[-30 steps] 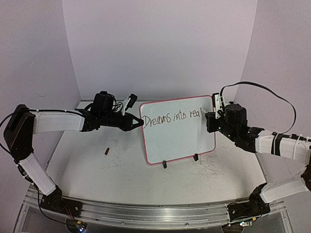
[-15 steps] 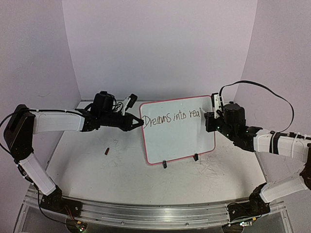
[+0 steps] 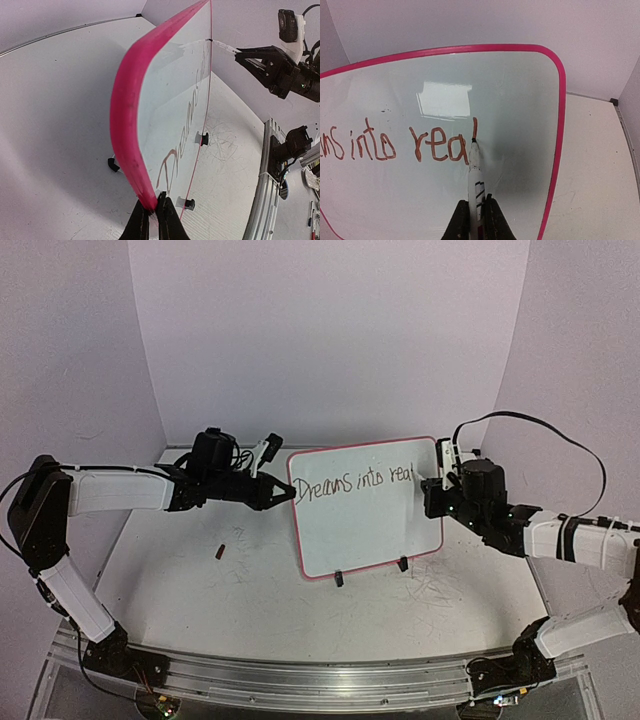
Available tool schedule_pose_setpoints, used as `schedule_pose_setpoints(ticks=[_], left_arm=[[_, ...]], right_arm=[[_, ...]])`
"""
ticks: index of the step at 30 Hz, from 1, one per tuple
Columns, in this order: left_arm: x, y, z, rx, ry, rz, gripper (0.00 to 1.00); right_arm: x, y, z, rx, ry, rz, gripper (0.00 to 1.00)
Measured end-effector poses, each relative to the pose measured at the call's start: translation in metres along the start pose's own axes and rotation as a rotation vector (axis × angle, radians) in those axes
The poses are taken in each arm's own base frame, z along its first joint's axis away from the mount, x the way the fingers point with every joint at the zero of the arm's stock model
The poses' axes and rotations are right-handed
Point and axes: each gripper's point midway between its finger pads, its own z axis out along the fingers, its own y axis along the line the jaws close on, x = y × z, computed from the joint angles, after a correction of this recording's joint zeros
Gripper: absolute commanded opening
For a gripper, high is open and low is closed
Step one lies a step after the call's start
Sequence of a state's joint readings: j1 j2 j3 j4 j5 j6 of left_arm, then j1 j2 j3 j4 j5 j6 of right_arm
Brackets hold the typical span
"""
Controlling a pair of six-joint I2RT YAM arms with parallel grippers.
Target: Write a sentence on the whiteboard
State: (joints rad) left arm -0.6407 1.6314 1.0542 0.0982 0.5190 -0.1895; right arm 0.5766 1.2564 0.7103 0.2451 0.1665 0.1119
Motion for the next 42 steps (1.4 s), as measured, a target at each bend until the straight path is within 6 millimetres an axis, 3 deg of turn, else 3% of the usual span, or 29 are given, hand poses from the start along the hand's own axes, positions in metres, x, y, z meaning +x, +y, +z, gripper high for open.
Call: schedule_pose_setpoints(ticks=[14, 18, 23, 30, 42], left_arm=[[0.0, 0.0, 0.0, 0.0, 0.0, 0.001, 0.0], [0.0, 0.0, 0.0, 0.0, 0.0, 0.002, 0.0], [0.0, 0.0, 0.0, 0.0, 0.0, 0.003, 0.0], [0.0, 0.0, 0.0, 0.0, 0.0, 0.004, 0.0], [0.0, 0.0, 0.0, 0.0, 0.0, 0.007, 0.0]], right_arm=[[0.016, -0.001, -0.005, -0.011, 0.039, 0.015, 0.0], [0.012, -0.002, -0.01, -0.01, 0.027, 0.017, 0.0], [-0.006, -0.002, -0.02, -0.022, -0.034, 0.033, 0.0], [-0.002, 0.001, -0.008, -0.015, -0.01, 0.026, 0.0], [-0.011, -0.003, -0.007, 0.01, -0.037, 0.029, 0.0]])
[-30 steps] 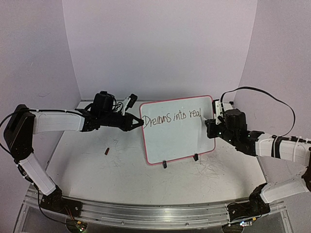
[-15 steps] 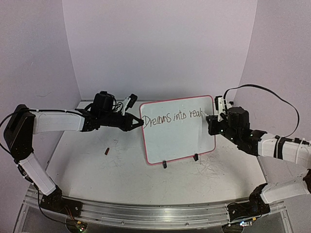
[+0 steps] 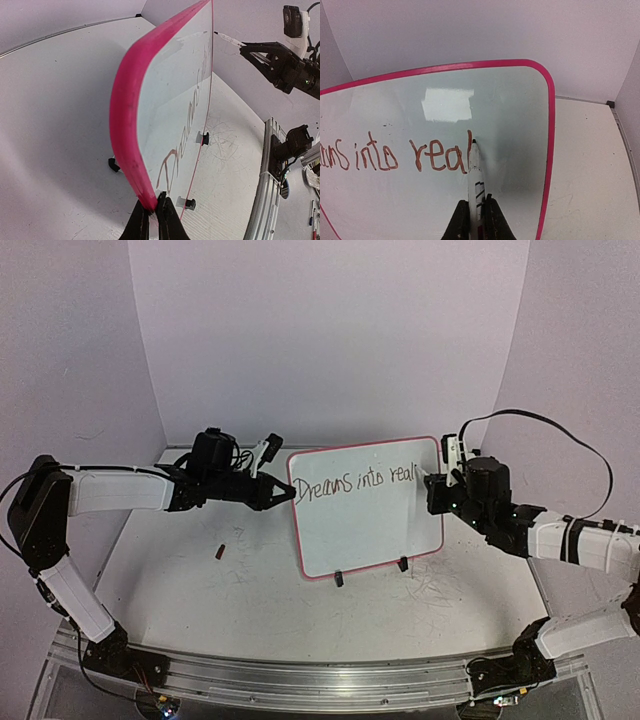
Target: Write a sentence on the whiteboard
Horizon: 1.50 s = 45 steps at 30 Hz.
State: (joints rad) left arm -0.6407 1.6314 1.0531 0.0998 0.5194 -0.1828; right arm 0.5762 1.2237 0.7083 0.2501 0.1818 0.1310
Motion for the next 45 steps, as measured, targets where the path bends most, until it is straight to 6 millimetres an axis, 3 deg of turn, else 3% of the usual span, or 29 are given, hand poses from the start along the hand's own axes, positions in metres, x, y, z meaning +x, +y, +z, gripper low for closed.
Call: schedule_pose_setpoints(ticks=[14, 25, 45], left_arm=[[-0.001, -0.001, 0.0, 0.002, -0.003, 0.003, 0.0], [0.0, -0.001, 0.0, 0.002, -0.002, 0.003, 0.0], [0.0, -0.001, 0.0, 0.001, -0.002, 0.003, 0.0]], right_arm=[[0.006, -0.006, 0.008, 0.04, 0.018, -0.006, 0.0], [-0.011, -0.003, -0.006, 0.009, -0.025, 0.023, 0.0], [0.009, -0.004, 0.001, 0.015, 0.033, 0.019, 0.0]])
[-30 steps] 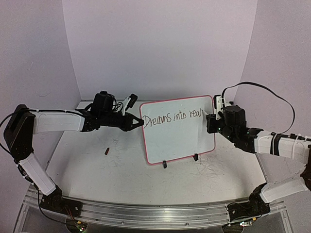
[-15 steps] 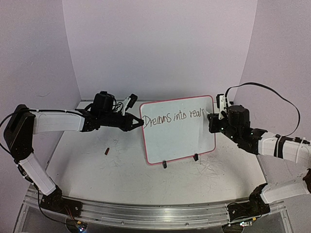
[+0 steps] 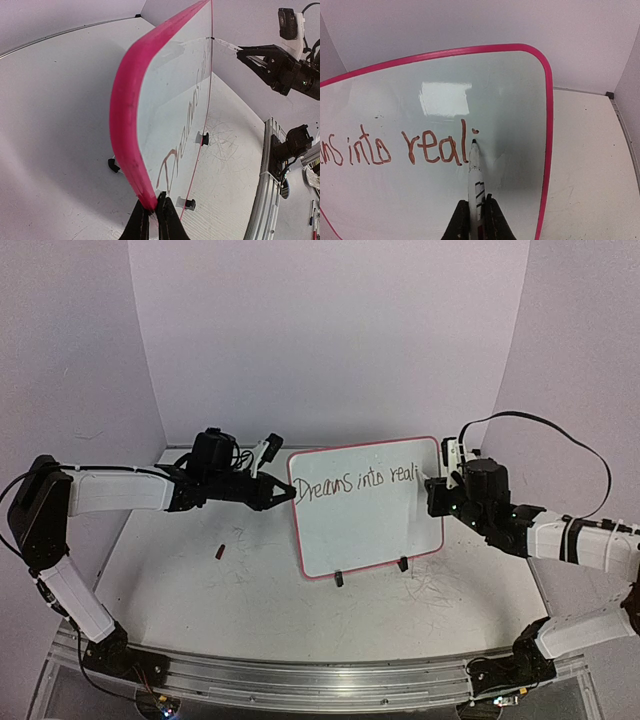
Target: Write a sentence on the whiteboard
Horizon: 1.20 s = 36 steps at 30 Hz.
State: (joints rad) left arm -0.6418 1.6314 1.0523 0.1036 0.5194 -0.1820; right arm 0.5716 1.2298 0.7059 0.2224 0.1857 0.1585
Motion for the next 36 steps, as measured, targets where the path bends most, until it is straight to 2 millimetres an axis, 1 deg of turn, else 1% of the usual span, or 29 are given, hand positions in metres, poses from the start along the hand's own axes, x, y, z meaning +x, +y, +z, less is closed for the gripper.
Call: schedule_pose_setpoints(ticks=[7, 23, 32, 36], left_arm=[[0.0, 0.0, 0.0, 0.0, -0.001, 0.001, 0.0], [0.0, 0.0, 0.0, 0.001, 0.0, 0.001, 0.0], [0.0, 0.0, 0.0, 0.001, 0.0, 0.001, 0.0], [0.0, 0.0, 0.0, 0.001, 0.0, 0.001, 0.0]], right_arm=[[0.004, -0.001, 0.004, 0.008, 0.007, -0.003, 0.0], [0.005, -0.001, 0.004, 0.009, 0.013, -0.005, 0.0], [0.017, -0.004, 0.001, 0.011, 0.038, -0.004, 0.0], [0.019, -0.004, 0.0, 0.01, 0.044, -0.001, 0.0]])
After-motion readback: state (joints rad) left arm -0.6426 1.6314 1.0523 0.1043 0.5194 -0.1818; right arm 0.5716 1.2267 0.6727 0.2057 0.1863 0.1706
